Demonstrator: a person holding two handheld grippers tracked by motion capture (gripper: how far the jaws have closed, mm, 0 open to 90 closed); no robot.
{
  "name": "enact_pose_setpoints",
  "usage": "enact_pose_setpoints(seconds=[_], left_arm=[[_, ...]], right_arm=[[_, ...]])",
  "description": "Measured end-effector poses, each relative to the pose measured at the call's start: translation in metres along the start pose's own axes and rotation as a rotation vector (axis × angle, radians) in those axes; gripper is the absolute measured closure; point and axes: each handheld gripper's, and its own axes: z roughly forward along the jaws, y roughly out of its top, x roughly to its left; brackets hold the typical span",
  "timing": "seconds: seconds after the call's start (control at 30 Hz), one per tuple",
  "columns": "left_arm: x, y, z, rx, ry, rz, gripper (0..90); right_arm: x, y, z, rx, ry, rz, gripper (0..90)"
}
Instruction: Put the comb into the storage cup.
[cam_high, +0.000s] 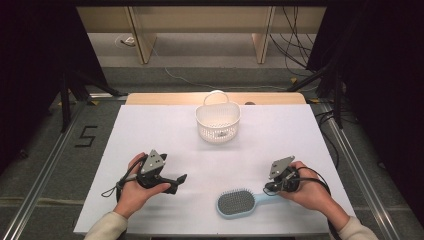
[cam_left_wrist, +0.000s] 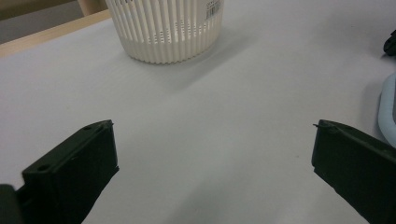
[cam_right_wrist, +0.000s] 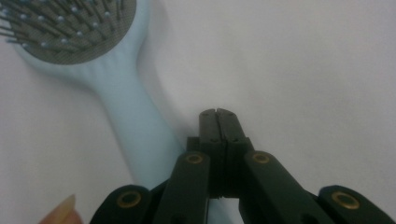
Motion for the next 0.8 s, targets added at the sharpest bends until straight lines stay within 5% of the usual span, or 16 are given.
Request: enact_pose_setpoints(seconds=[0.8], left_arm=[[0.000, 0.000, -0.001, -0.008, 0.003, 0.002, 0.0]], right_arm=[[0.013, -0.016, -0.011, 0.024, 0.037, -0.014, 90.0]])
